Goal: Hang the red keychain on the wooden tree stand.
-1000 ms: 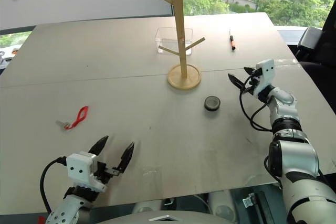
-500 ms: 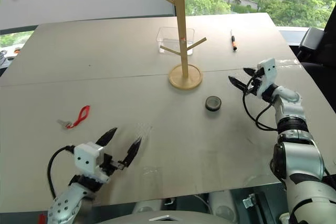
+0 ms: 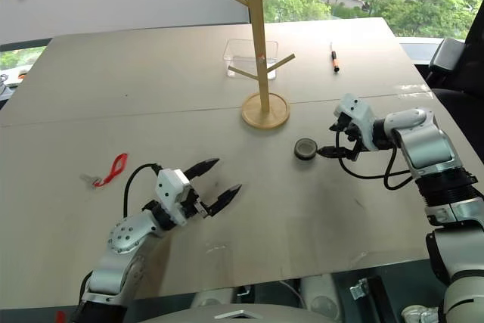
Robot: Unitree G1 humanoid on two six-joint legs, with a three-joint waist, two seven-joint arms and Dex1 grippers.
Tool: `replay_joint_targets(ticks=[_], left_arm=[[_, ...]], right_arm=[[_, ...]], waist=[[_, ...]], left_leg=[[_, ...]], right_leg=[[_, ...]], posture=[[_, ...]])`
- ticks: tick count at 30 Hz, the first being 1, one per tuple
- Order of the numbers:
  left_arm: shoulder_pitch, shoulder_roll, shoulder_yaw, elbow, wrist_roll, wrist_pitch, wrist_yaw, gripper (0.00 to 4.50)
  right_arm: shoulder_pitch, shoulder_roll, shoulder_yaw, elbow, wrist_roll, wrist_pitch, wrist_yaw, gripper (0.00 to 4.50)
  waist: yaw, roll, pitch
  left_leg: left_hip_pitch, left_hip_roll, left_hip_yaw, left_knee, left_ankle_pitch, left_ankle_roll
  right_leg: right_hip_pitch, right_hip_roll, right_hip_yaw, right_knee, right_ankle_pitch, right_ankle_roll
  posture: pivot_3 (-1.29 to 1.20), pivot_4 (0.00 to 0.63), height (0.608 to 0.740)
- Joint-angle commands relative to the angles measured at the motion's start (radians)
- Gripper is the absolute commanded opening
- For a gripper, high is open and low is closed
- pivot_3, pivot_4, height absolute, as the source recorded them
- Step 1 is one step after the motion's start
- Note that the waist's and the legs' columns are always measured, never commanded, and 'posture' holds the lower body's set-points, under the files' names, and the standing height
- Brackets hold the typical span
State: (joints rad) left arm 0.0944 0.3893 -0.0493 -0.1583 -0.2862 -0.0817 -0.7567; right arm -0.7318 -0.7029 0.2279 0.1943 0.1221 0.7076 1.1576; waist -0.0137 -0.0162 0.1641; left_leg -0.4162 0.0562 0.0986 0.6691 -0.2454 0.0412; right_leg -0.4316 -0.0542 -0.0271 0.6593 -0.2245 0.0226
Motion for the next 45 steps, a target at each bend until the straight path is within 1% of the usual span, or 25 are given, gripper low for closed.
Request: replay_joint_targets(ticks=[1,6,14,21,26,27,29,30,32,33,34,35,37,41,44,45], left_arm=[[-0.036,-0.005,-0.019,0.031,-0.003,-0.051,-0.04,4.5],[-0.053,-0.02,-0.044,0.059,0.005,-0.072,-0.057,4.5],[-0.049,-0.03,-0.058,0.057,0.025,-0.088,-0.047,4.5],[-0.045,-0.033,-0.054,0.032,0.025,-0.067,-0.016,4.5],[-0.038,-0.029,-0.052,0.017,0.028,-0.061,0.0,4.5],[-0.037,-0.028,-0.051,0.014,0.028,-0.06,0.003,4.5],[-0.034,-0.026,-0.048,0.009,0.028,-0.058,0.01,4.5],[-0.032,-0.025,-0.047,0.007,0.028,-0.058,0.013,4.5],[-0.03,-0.024,-0.046,0.004,0.028,-0.058,0.017,4.5],[-0.028,-0.023,-0.046,0.003,0.027,-0.058,0.019,4.5],[-0.027,-0.021,-0.045,0.002,0.027,-0.058,0.02,4.5],[-0.026,-0.021,-0.046,0.0,0.026,-0.058,0.022,4.5],[-0.022,-0.019,-0.048,-0.003,0.026,-0.058,0.025,4.5],[-0.02,-0.018,-0.047,-0.003,0.027,-0.06,0.027,4.5],[-0.021,-0.018,-0.046,0.0,0.029,-0.064,0.029,4.5],[-0.022,-0.018,-0.045,0.001,0.029,-0.065,0.03,4.5]], right_arm=[[-0.074,0.016,0.017,-0.034,-0.005,0.054,-0.018,4.45],[-0.101,0.038,0.05,-0.001,-0.021,0.05,-0.038,4.45],[-0.102,0.054,0.112,0.059,-0.062,0.016,-0.043,4.45],[-0.126,0.111,0.122,0.17,-0.094,-0.04,-0.075,4.45],[-0.135,0.131,0.133,0.197,-0.111,-0.056,-0.067,4.45],[-0.135,0.132,0.137,0.2,-0.116,-0.06,-0.062,4.22],[-0.136,0.134,0.143,0.205,-0.124,-0.066,-0.054,3.62],[-0.136,0.134,0.144,0.206,-0.125,-0.068,-0.052,3.23],[-0.135,0.135,0.144,0.207,-0.132,-0.074,-0.047,2.2],[-0.134,0.135,0.144,0.205,-0.134,-0.076,-0.045,1.81],[-0.134,0.135,0.144,0.203,-0.135,-0.077,-0.043,1.28],[-0.134,0.134,0.143,0.201,-0.135,-0.079,-0.041,0.6],[-0.136,0.135,0.14,0.199,-0.134,-0.082,-0.041,0.02],[-0.148,0.138,0.11,0.22,-0.132,-0.11,-0.068,0.02],[-0.183,0.141,0.029,0.315,-0.12,-0.131,-0.154,0.02],[-0.201,0.143,-0.008,0.373,-0.118,-0.157,-0.21,0.02]], waist=[[0.0,0.0,0.0],[0.004,0.0,0.0],[0.002,0.0,0.0],[0.0,0.0,0.0],[0.0,0.0,0.0],[0.0,0.0,0.0],[0.0,0.0,0.0],[0.0,0.0,0.0],[0.0,0.0,0.0],[0.0,0.0,0.0],[0.0,0.0,0.0],[0.0,0.0,0.0],[0.0,0.0,0.0],[0.0,0.0,0.0],[0.0,0.0,0.0],[0.001,0.0,0.0]], left_leg=[[0.0,0.0,0.0,0.0,0.0,0.0],[0.0,0.0,0.0,0.0,0.0,0.0],[-0.001,0.0,0.0,0.0,0.0,0.0],[0.0,0.0,0.0,0.0,0.0,0.0],[0.0,0.0,0.0,0.0,0.0,0.0],[0.0,0.0,0.0,0.0,0.0,0.0],[0.0,0.0,0.0,0.0,0.0,0.0],[0.0,0.0,0.0,0.0,0.0,0.0],[0.0,0.0,0.0,0.0,0.0,0.0],[0.0,0.0,0.0,0.0,0.0,0.0],[0.0,0.0,0.0,0.0,0.0,0.0],[0.0,0.0,0.0,0.0,0.0,0.0],[0.0,0.0,0.0,0.0,0.0,0.0],[0.0,0.0,0.0,0.0,0.0,0.0],[0.0,0.0,0.0,0.001,0.0,0.0],[0.0,0.0,0.0,0.001,0.0,0.0]], right_leg=[[0.0,0.0,0.0,0.0,0.0,0.0],[0.0,0.0,0.0,0.0,0.0,0.0],[0.0,0.0,0.0,0.0,0.0,0.0],[0.0,0.0,0.0,0.0,0.0,0.0],[0.0,0.0,0.0,0.0,0.0,0.0],[0.0,0.0,0.0,0.0,0.0,0.0],[0.0,0.0,0.0,0.0,0.0,0.0],[0.0,0.0,0.0,0.0,0.0,0.0],[0.0,0.0,0.0,0.0,0.0,0.0],[0.0,0.0,0.0,0.0,0.0,0.0],[0.0,0.0,0.0,0.0,0.0,0.0],[0.0,0.0,0.0,0.0,0.0,0.0],[0.0,0.0,0.0,0.0,0.0,0.0],[0.0,0.0,0.0,0.0,0.0,0.0],[0.0,0.0,0.0,0.001,0.0,0.0],[0.0,0.0,0.0,0.001,0.0,0.0]], posture=[[0.0,0.15,0.74],[0.0,0.15,0.74],[0.0,0.15,0.74],[0.0,0.15,0.74],[0.0,0.15,0.74],[0.0,0.15,0.74],[0.0,0.15,0.74],[0.0,0.15,0.74],[0.0,0.15,0.74],[0.0,0.15,0.74],[0.0,0.15,0.74],[0.0,0.15,0.74],[0.0,0.15,0.74],[0.0,0.15,0.74],[0.0,0.15,0.74],[0.0,0.15,0.74]])
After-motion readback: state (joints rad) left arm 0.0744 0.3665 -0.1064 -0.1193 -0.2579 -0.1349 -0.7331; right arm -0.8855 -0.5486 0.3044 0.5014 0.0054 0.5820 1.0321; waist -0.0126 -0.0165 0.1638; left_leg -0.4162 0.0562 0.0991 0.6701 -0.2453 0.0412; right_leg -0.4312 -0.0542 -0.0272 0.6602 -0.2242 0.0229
